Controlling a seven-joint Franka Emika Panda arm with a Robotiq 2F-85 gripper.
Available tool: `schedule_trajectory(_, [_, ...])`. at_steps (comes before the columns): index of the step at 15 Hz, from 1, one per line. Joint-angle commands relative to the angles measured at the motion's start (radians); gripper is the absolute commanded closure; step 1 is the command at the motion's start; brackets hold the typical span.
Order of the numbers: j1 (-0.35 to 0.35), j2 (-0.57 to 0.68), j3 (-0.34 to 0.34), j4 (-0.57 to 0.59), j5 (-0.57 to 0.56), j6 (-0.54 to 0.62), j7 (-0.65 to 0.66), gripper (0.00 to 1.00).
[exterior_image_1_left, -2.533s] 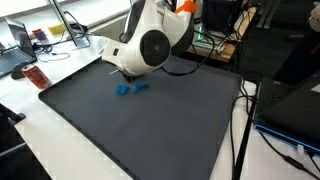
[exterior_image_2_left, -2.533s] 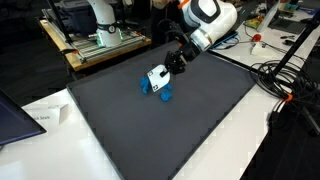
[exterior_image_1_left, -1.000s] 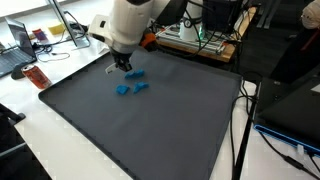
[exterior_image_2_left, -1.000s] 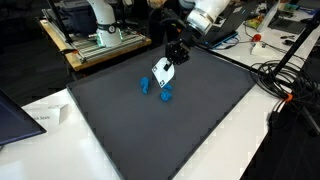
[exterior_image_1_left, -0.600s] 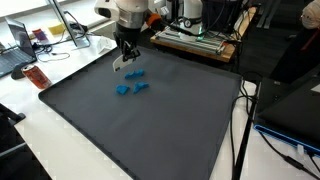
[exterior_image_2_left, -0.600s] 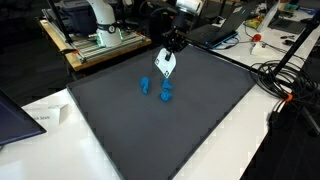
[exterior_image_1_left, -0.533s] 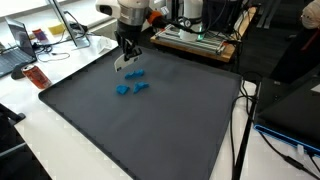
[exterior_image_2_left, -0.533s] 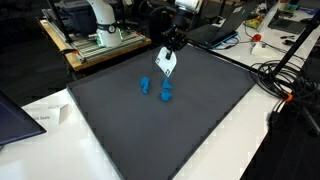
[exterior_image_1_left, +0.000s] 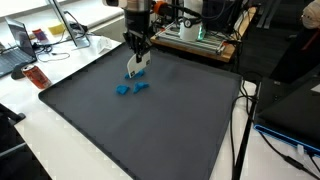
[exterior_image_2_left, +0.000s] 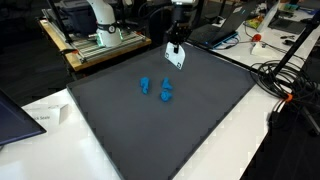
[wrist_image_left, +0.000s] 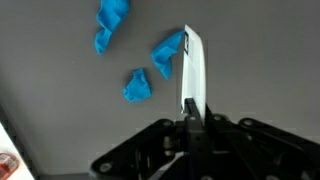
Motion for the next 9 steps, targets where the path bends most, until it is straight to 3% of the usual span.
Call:
schedule_trajectory(1, [-0.025, -0.030, 0.025, -0.041, 0.130, 0.050, -0.107, 0.99])
schedule_trajectory(9, [-0.044, 0.005, 0.045, -0.028, 0.342, 0.087, -0.272, 0.99])
